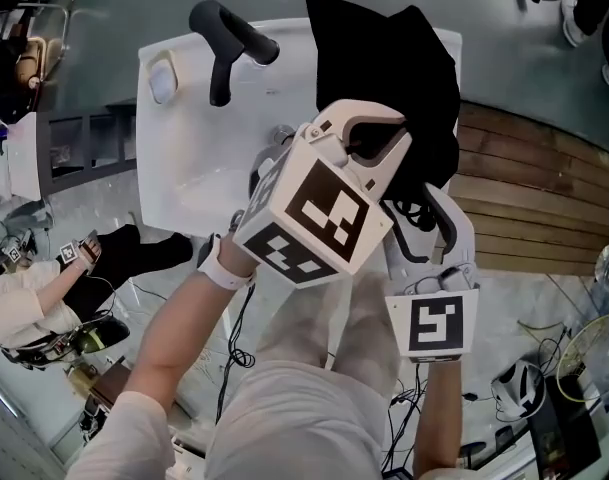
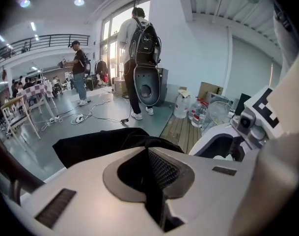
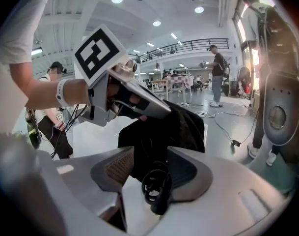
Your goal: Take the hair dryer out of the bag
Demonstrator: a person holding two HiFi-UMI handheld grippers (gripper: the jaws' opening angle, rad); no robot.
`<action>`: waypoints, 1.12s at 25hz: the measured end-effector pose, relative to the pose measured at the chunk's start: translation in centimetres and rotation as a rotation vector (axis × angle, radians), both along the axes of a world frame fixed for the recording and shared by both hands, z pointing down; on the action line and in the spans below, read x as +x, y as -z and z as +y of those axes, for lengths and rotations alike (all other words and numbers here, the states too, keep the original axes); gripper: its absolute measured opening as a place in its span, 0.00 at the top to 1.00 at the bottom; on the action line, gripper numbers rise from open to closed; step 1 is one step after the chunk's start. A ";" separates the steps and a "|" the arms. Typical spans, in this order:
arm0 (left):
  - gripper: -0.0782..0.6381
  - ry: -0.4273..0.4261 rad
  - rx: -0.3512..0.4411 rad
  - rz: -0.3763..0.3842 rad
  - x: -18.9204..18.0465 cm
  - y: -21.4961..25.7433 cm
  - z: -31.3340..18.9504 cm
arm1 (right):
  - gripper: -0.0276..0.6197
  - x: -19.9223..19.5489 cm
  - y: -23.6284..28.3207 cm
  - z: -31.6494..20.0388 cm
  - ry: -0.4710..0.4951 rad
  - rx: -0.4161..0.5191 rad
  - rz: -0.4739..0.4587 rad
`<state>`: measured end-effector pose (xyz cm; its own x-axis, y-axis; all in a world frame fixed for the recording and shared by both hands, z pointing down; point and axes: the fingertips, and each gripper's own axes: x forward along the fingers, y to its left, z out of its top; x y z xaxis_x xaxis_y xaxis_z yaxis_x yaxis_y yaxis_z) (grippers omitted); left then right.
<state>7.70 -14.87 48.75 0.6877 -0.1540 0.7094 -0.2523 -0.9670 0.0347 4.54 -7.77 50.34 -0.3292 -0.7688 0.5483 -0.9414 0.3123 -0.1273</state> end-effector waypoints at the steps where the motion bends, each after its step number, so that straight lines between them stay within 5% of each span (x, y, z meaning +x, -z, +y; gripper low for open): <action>1: 0.86 0.004 -0.005 0.006 0.1 0.0 -0.1 | 0.63 -0.2 -0.4 -0.1 0.012 -0.019 0.004; 28: 0.86 -0.020 -0.043 -0.031 -0.1 -2.6 -0.5 | 0.49 2.2 -5.5 -2.5 -0.160 -0.229 0.013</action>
